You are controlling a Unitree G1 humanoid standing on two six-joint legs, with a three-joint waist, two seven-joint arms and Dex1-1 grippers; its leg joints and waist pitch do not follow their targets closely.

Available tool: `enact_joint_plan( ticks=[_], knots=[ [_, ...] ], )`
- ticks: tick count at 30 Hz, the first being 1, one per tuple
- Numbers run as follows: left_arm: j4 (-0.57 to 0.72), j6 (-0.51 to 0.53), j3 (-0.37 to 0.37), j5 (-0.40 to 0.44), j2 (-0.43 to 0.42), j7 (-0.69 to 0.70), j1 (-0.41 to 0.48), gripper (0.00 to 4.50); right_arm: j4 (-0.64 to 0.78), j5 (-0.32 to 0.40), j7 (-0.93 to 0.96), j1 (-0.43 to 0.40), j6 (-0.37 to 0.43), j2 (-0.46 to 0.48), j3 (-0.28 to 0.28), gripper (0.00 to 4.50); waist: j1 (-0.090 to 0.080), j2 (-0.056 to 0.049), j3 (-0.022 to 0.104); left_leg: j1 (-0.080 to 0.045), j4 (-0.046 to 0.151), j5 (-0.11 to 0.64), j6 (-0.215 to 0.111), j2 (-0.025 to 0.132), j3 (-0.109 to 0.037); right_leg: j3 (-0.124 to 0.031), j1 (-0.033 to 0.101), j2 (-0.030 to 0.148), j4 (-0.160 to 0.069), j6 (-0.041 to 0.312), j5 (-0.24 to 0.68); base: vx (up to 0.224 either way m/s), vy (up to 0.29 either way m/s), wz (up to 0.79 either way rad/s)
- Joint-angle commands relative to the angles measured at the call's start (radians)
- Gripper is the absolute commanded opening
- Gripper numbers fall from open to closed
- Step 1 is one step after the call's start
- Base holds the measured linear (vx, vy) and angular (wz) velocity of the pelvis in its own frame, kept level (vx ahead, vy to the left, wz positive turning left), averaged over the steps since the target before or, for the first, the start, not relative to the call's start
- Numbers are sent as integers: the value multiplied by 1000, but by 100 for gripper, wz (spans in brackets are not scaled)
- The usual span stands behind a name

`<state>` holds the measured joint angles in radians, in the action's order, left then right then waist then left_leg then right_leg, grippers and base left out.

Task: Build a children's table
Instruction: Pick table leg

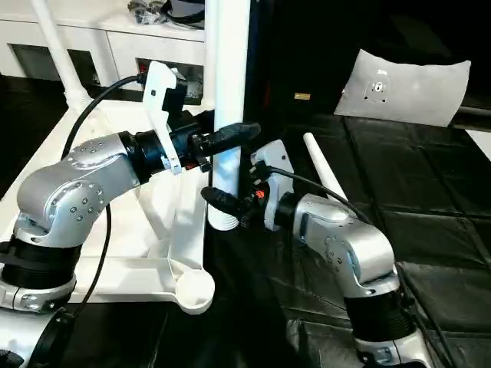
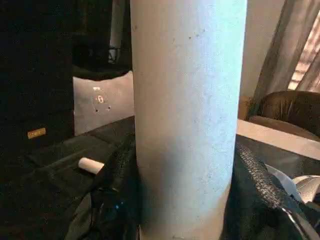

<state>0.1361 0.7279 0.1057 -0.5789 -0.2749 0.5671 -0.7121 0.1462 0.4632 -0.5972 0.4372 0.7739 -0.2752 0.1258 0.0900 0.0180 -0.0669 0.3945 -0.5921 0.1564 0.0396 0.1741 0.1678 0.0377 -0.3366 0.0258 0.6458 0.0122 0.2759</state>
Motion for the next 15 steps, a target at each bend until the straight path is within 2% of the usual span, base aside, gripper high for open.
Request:
enact_joint_plan(
  ticks=[1, 8, 15],
  knots=[
    [29, 7, 13, 6, -2, 19, -23, 183, -9, -10, 8, 13, -9, -2, -8, 291, 1, -12, 72, -29, 59, 99, 40, 60, -23, -52, 27, 110, -72, 179, -121, 0, 0, 0],
    [39, 19, 18, -5, 4, 25, -24, 183, -23, -11, 5, 12, -17, 8, -5, 226, 2, -13, 72, -30, 60, 107, 44, 61, -24, -51, 26, 110, -71, 180, -112, 0, 0, 0],
    [59, 32, 30, -12, 4, 46, -18, 183, -29, -14, -1, 10, -22, 8, -2, 201, 1, -14, 73, -30, 59, 104, 44, 61, -24, -52, 27, 109, -70, 182, -127, 0, 0, 0]
  ],
)
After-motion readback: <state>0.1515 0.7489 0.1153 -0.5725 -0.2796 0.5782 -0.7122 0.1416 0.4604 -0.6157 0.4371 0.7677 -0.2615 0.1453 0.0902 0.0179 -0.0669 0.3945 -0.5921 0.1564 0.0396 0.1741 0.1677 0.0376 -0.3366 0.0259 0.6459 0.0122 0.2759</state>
